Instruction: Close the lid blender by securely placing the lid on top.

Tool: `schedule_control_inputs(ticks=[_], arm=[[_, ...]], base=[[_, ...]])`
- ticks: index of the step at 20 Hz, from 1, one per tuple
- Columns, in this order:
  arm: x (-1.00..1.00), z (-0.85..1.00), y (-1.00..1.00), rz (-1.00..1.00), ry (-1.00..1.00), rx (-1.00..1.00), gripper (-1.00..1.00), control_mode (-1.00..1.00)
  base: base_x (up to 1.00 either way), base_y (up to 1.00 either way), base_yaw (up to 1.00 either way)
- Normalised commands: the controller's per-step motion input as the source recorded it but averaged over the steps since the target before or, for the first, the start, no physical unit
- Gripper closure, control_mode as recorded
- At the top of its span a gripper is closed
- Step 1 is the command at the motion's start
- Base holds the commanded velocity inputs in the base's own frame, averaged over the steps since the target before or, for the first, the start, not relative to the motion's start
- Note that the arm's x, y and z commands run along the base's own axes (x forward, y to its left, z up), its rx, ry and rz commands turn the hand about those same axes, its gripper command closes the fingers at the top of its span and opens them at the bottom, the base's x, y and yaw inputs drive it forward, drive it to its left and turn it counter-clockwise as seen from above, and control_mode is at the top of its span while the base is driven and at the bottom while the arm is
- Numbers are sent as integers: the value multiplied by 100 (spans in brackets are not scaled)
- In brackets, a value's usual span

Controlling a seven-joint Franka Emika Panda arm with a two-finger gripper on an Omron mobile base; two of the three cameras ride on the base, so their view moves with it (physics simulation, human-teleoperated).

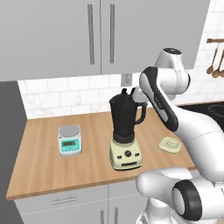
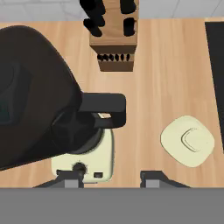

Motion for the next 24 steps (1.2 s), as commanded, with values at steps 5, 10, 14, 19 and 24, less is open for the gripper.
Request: schedule_control_inputs(ticks=[5, 10, 14, 19, 24], arm=[[-18, -10, -17, -6, 0, -4, -100, -100], [-50, -62, -67, -32, 11, 2, -100, -100], [-9, -80, -100, -12, 16, 2, -100, -100], [9, -76, -100, -4, 18, 5, -100, -100], [45, -71, -89, 0, 21, 7, -100, -100]], base=[[0, 0, 0], [0, 0, 0], [0, 0, 0], [0, 0, 0], [0, 0, 0]])
